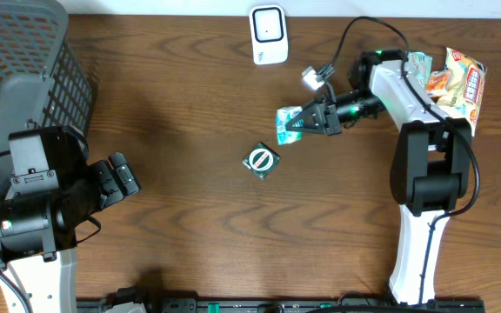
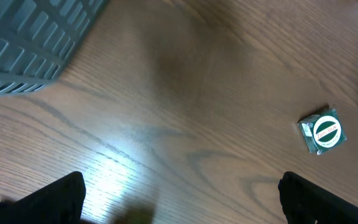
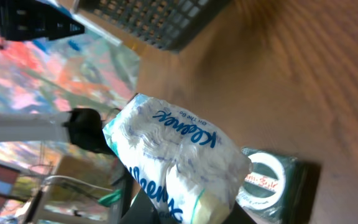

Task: Scan the item barcode
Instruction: 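Lift the green tissue pack and rotate it with the right gripper, then raise the green tissue pack to the white scanner face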

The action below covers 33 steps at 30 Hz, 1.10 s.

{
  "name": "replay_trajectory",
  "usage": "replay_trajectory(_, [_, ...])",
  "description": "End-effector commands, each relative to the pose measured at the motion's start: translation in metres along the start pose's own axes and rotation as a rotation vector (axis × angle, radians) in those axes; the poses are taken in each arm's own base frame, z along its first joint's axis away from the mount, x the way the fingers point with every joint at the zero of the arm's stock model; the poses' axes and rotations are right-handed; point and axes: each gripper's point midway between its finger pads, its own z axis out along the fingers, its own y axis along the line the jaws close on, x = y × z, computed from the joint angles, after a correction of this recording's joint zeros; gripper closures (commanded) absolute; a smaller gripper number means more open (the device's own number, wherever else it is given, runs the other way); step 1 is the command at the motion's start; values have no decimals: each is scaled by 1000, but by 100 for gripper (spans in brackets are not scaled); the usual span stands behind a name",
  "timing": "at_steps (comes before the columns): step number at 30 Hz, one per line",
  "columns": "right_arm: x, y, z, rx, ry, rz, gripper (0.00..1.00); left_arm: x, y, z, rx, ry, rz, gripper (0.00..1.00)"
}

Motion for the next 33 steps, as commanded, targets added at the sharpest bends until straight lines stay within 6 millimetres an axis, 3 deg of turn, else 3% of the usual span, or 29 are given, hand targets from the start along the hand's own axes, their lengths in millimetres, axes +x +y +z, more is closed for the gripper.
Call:
replay_trajectory(1, [-7, -2, 9, 37, 38, 125, 99, -1, 4, 0, -19, -3, -14, 2])
replay_trajectory(4, [6, -46, 11, 265, 142, 341, 98, -1, 4, 0, -19, -3, -14, 2])
replay_trajectory(6, [24, -85, -1, 549, 203, 537, 99, -1, 4, 0, -19, -3, -14, 2])
replay_trajectory(8, [40, -107, -18, 789, 245, 654, 99, -1, 4, 0, -19, -3, -14, 2])
replay_trajectory(12, [48, -116, -29, 956, 320, 620, 99, -1, 4, 0, -19, -3, -14, 2])
replay_trajectory(17, [38, -123, -52, 1173, 379, 534, 99, -1, 4, 0, -19, -3, -14, 2])
replay_trajectory(22, [0, -119, -79, 1405, 400, 372, 99, -1, 4, 0, -19, -3, -14, 3])
replay_trajectory(33, [-124, -104, -69, 1406, 110, 22, 99, -1, 4, 0, -19, -3, -14, 2])
